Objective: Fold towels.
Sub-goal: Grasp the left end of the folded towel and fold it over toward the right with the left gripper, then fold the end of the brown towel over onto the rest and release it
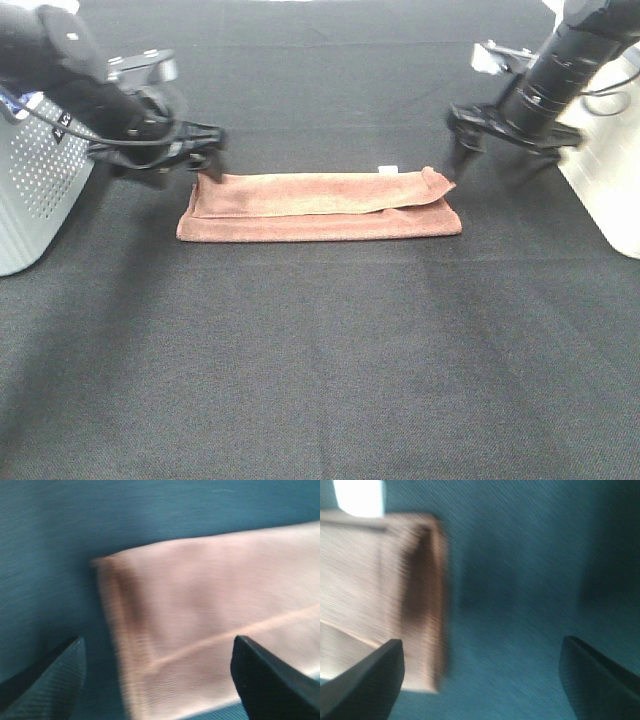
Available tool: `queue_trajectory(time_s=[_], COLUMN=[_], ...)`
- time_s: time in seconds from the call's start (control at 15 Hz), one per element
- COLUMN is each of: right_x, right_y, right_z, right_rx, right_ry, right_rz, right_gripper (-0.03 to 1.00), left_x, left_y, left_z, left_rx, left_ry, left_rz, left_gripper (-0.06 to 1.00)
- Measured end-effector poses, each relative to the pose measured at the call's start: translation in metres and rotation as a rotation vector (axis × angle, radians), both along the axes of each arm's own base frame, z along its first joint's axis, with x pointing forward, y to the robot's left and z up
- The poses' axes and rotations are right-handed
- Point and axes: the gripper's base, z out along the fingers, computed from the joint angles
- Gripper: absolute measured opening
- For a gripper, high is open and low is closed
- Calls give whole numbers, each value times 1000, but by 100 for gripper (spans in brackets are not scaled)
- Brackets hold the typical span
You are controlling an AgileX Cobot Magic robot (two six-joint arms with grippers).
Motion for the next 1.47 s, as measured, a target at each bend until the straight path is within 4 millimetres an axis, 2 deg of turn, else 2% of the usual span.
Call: queue_trajectory(time_s=[0.13, 0.33, 0.6, 0.67, 0.73, 0.93, 1.0, 1.07, 1.2, 1.33, 1.47], right_x=[0, 0, 0, 0, 0, 0, 0, 0, 0, 0, 0], right_y=[0, 0, 0, 0, 0, 0, 0, 0, 0, 0, 0], right_z=[0, 0, 0, 0, 0, 0, 0, 0, 0, 0, 0], right_rx=[-2, -1, 0, 0, 0, -1, -1, -1, -1, -1, -1], right_ry=[3, 3, 3, 2, -1, -1, -1, -1, -1, -1, -1], right_rz=[1, 0, -1, -1, -2, -1, -1, -1, -1, -1, -1], right_gripper=[79, 79, 79, 79, 79, 79, 79, 79, 79, 79, 79], left_x=[1, 1, 13, 15, 16, 15, 15, 15, 14, 13, 17], left_y=[3, 0, -8, -10, -12, -14, -14, -13, -13, -11, -5], left_z=[-6, -37, -42, -43, -45, -51, -51, -51, -52, -40, 6], left_rx=[2, -27, -113, -141, -161, -176, -176, -170, -151, -119, -16], left_ry=[12, 89, 98, 102, 106, 138, 138, 136, 136, 127, 84], left_rz=[11, 42, 74, 72, 72, 67, 67, 63, 46, 14, -23], left_gripper=[76, 76, 75, 72, 66, 13, 13, 4, 2, 2, 2])
